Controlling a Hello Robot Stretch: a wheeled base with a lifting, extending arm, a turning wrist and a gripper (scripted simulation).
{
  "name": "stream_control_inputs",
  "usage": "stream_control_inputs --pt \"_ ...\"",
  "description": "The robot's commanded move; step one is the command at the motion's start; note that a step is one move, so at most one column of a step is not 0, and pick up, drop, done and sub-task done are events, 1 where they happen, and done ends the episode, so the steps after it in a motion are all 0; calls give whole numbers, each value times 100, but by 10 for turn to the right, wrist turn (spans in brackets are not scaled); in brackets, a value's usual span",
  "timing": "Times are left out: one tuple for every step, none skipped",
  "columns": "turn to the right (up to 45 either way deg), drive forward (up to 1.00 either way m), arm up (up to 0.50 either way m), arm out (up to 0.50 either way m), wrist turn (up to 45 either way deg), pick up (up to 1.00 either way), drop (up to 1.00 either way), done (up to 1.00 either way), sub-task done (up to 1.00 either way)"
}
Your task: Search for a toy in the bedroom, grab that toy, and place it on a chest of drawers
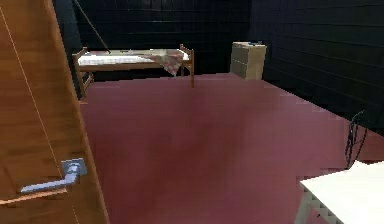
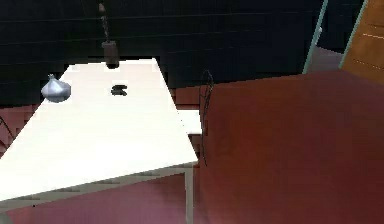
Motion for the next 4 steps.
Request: stream_control_inputs --pt "0 55 0 0 0 0 0 0 0" --pt "-120 0 0 0 0 0 0 0 0" --pt "0 45 0 0 0 0 0 0 0" --pt "-60 0 0 0 0 0 0 0 0"
